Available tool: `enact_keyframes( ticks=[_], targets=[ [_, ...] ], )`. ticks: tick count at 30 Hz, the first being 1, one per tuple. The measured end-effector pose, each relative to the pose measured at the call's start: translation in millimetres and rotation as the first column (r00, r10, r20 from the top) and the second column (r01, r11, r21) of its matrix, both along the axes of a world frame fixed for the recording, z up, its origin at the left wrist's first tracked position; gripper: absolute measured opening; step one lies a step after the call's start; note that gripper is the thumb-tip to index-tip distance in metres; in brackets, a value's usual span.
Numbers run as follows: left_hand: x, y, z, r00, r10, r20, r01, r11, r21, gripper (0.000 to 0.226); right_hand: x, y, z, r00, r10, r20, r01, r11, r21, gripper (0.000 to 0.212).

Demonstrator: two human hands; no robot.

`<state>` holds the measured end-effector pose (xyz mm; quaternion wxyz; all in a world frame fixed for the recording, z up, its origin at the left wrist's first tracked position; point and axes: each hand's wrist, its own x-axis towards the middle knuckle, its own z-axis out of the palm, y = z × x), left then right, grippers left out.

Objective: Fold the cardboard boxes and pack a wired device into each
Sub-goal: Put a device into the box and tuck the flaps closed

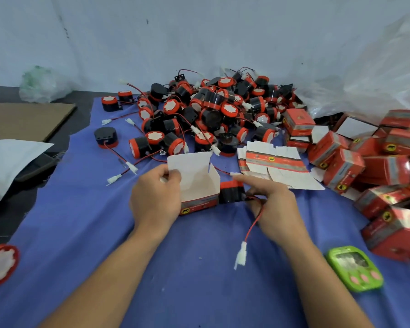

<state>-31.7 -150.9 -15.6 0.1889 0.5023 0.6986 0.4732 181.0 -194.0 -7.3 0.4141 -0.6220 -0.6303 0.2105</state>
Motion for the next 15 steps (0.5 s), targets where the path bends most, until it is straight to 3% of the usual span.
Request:
enact_keyframes(
  ticks=[5, 9, 11, 14, 15],
  targets=[
    [-0.7, 1.4, -0.2, 1.000, -0.016, -0.004, 0.016, 1.000, 0.007, 0.025, 23.6, -1.4, 7.3, 0.984, 0.082, -0.159, -0.098, 0.991, -0.093, 0.079],
    [0.9, 2.5, -1.1, 0.999, -0.047, -0.003, 0.047, 0.999, 0.027, 0.026, 47.3, -8.6, 9.9, 0.988, -0.057, 0.142, 0.065, 0.997, -0.052, 0.082],
    [1.5, 2.2, -1.7, 0.998, -0.062, 0.003, 0.062, 0.998, 0.031, 0.026, 42.7, -10.5, 12.4, 0.982, -0.174, 0.079, 0.175, 0.985, -0.005, 0.065],
    [2.1, 1.9, -1.8, 0.997, -0.082, 0.012, 0.081, 0.996, 0.038, 0.023, 27.1, -13.1, 12.3, 0.981, -0.186, 0.053, 0.191, 0.976, -0.102, 0.015],
    [1.9, 1.8, -1.8, 0.996, -0.085, 0.010, 0.085, 0.995, 0.043, 0.023, 20.5, -16.1, 13.5, 0.985, -0.156, 0.071, 0.166, 0.971, -0.169, 0.019]
  ],
)
